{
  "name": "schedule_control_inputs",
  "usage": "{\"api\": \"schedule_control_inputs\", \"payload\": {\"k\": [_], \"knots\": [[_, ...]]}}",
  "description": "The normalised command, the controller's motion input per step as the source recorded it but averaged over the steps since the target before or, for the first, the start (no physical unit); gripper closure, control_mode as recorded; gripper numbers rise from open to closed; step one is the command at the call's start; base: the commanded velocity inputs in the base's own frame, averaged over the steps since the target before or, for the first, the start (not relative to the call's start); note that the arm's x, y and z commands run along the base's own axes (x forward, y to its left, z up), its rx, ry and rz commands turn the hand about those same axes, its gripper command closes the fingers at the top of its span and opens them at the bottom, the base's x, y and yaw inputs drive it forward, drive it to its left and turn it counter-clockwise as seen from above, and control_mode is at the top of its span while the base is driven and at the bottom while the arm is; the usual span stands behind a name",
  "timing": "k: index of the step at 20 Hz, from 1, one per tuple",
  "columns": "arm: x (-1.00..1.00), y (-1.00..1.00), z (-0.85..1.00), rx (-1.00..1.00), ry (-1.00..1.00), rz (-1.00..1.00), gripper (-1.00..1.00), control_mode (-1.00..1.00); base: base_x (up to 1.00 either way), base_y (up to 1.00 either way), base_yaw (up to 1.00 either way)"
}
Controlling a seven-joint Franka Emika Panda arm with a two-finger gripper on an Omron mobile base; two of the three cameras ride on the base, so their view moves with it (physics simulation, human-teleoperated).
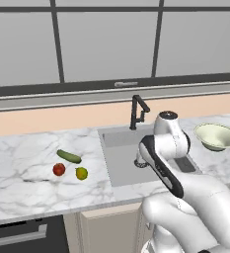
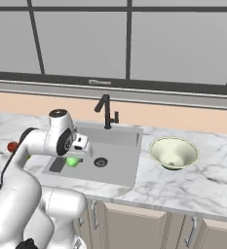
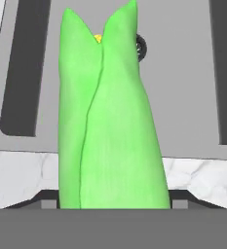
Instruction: There is a mixed pile of frozen fruits and vegetables on the counter. Locate all the frozen vegetables and place the items in a bowl on the counter. Take all the frozen fruits and defrost them in a running sink.
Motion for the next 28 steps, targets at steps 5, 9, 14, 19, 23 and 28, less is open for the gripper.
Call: {"api": "schedule_control_inputs", "payload": {"k": [5, 9, 14, 19, 23, 28], "knots": [[-0.02, -0.89, 0.28, 0.09, -0.01, 0.0, 1.0, -1.0, 0.0, 0.0, 0.0], [0.06, -0.79, 0.51, 0.09, 0.04, 0.0, 1.0, -1.0, 0.0, 0.0, 0.0], [0.33, -0.69, 0.47, 0.07, 0.11, -0.01, 1.0, -1.0, 0.0, 0.0, 0.0], [0.56, -0.67, 0.36, 0.0, 0.18, -0.01, 1.0, -1.0, 0.0, 0.0, 0.0], [0.36, -0.74, 0.32, 0.01, 0.06, 0.0, 1.0, -1.0, 0.0, 0.0, 0.0], [0.51, -0.89, 0.01, 0.0, 0.08, 0.0, 1.0, -1.0, 0.0, 0.0, 0.0]]}}
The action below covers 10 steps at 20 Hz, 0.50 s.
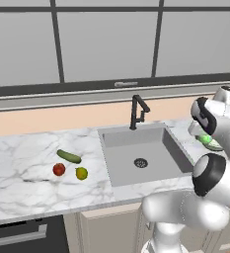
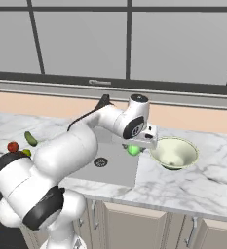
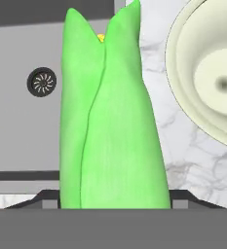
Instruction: There is a mixed pile of frozen fruits and vegetables on the counter. Locate all the frozen vegetables and place the items in a bowl on the counter. Take all the frozen fruits and defrost them in a running sink.
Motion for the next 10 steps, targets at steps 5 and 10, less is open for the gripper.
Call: {"api": "schedule_control_inputs", "payload": {"k": [5, 10], "knots": [[0.49, -0.88, -0.12, 0.01, 0.06, 0.0, 1.0, -1.0, 0.0, 0.0, 0.0], [0.33, -0.9, -0.27, 0.03, 0.02, 0.0, 1.0, -1.0, 0.0, 0.0, 0.0]]}}
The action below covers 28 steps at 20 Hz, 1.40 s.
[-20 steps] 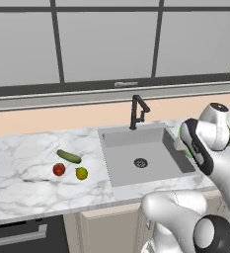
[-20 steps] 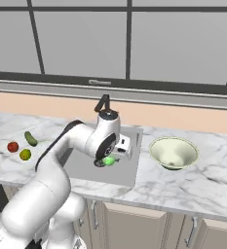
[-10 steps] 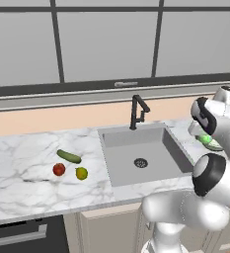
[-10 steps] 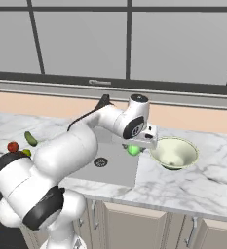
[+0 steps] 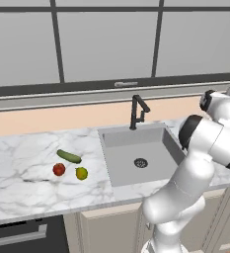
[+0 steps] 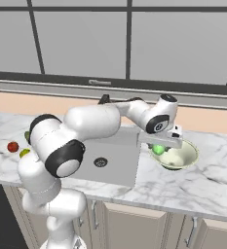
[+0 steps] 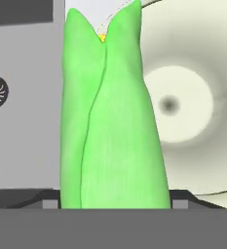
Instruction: There is a mixed pile of frozen fruits and vegetables on the counter. Locate all the frozen vegetables and place the items in a bowl on the counter. Take all the frozen fruits and defrost them in a running sink.
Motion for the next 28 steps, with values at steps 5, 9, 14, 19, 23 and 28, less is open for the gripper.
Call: {"api": "schedule_control_inputs", "payload": {"k": [5, 9, 14, 19, 23, 28], "knots": [[0.33, -0.38, -0.32, -0.03, 0.0, 0.0, 1.0, -1.0, 0.0, 0.0, 0.0], [0.14, -0.01, -0.53, -0.2, -0.03, 0.0, 1.0, -1.0, 0.0, 0.0, 0.0], [0.0, 0.05, -0.28, -0.08, 0.0, 0.0, 1.0, -1.0, 0.0, 0.0, 0.0], [-0.04, 0.11, -0.27, 0.0, 0.0, 0.0, 1.0, -1.0, 0.0, 0.0, 0.0], [-0.04, 0.1, -0.28, 0.0, 0.0, 0.0, -1.0, -1.0, 0.0, 0.0, 0.0], [0.0, 0.04, -0.07, 0.0, 0.01, -0.01, -1.0, -1.0, 0.0, 0.0, 0.0]]}}
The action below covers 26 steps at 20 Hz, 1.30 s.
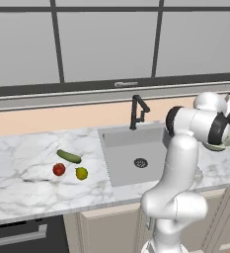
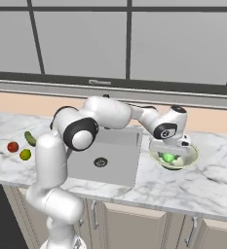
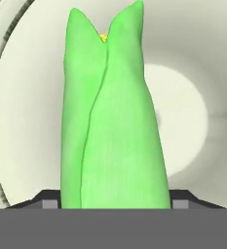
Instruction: There is a mixed pile of frozen fruits and vegetables on the counter. Locate all the frozen vegetables and place the items in a bowl on the counter. Take all the frozen fruits and defrost them in a running sink.
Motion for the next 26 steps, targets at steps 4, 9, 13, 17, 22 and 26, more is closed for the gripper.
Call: {"api": "schedule_control_inputs", "payload": {"k": [4, 9, 13, 17, 22, 26], "knots": [[0.0, 0.0, 0.46, -0.12, 0.02, 0.0, -1.0, -1.0, 0.0, 0.0, 0.0], [-0.06, 0.26, 0.37, -0.15, 0.0, -0.02, -1.0, -1.0, 0.0, 0.0, 0.0], [-0.33, 0.04, 0.3, 0.0, 0.0, -0.3, -1.0, -1.0, 0.0, 0.0, 0.0], [-0.67, 0.69, 0.42, 0.0, -0.05, -0.11, -1.0, -1.0, 0.0, 0.0, 0.0], [-0.53, 1.0, 0.2, -0.03, -0.03, -0.01, -1.0, -1.0, 0.0, 0.0, 0.0], [-0.43, 1.0, 0.0, -0.07, 0.0, 0.02, -1.0, -1.0, 0.0, 0.0, 0.0]]}}
